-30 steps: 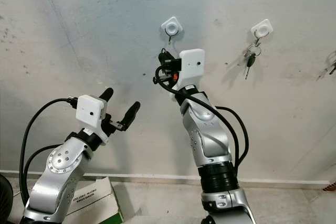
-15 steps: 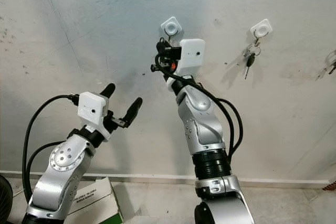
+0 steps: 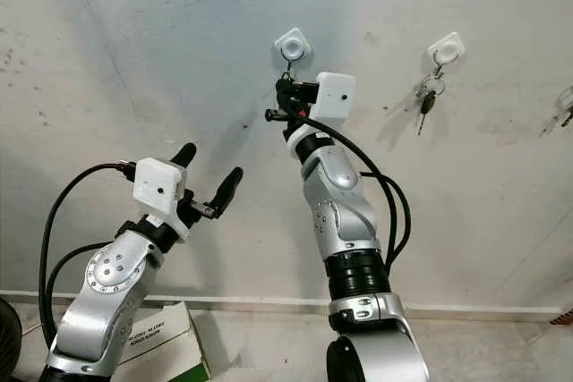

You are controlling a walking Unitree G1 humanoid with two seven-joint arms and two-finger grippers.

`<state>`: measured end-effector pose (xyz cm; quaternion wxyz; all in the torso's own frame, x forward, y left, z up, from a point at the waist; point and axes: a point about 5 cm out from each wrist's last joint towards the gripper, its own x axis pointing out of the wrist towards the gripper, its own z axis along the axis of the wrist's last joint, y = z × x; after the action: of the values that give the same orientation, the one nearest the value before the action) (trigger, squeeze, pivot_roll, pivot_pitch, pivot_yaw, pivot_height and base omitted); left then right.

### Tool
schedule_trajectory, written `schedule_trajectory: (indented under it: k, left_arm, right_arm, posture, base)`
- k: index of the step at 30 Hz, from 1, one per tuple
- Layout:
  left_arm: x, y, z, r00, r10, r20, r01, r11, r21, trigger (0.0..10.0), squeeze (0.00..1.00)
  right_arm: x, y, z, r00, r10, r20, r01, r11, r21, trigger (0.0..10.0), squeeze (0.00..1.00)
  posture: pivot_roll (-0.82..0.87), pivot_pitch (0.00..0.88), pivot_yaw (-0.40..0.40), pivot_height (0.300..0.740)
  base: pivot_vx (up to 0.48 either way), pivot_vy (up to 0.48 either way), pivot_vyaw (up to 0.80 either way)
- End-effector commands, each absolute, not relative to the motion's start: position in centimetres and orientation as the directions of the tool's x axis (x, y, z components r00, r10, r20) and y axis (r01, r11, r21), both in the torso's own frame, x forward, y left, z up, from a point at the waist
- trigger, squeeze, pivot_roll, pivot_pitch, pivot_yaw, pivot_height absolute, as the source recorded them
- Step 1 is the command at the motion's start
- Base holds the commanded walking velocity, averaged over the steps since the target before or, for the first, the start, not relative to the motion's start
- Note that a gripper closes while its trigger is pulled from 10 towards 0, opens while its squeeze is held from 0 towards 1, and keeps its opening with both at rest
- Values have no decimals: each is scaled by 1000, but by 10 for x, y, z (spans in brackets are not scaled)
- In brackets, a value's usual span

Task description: Hang keys on a hook

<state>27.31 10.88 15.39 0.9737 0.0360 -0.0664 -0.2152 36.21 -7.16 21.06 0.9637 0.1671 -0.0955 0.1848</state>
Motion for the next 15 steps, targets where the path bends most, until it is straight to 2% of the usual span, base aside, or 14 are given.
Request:
schedule_trajectory:
  k: [1, 6, 11, 15]
  left_arm:
    - [273, 109, 156, 900, -419, 120, 409, 907, 102, 10000, 0]
    - [271, 114, 162, 904, -407, 132, 392, 911, 128, 10000, 0]
    - [259, 142, 159, 945, -308, 110, 290, 945, 154, 10000, 0]
    - [253, 153, 156, 963, -256, 88, 239, 956, 170, 10000, 0]
  right_arm:
    - [362, -67, 220, 900, 337, 278, -411, 868, 279, 10000, 0]
    - [346, -73, 216, 864, 418, 282, -483, 845, 228, 10000, 0]
    - [318, -101, 206, 876, 412, 251, -457, 875, 161, 10000, 0]
    - [303, -108, 202, 880, 419, 224, -452, 883, 126, 10000, 0]
  posture:
    - [120, 0, 51, 740]
    - [122, 0, 51, 740]
    - [101, 0, 52, 740]
    - [91, 0, 56, 740]
  base:
    - [0, 0, 0]
    - [0, 0, 0]
    - [0, 0, 0]
    - [0, 0, 0]
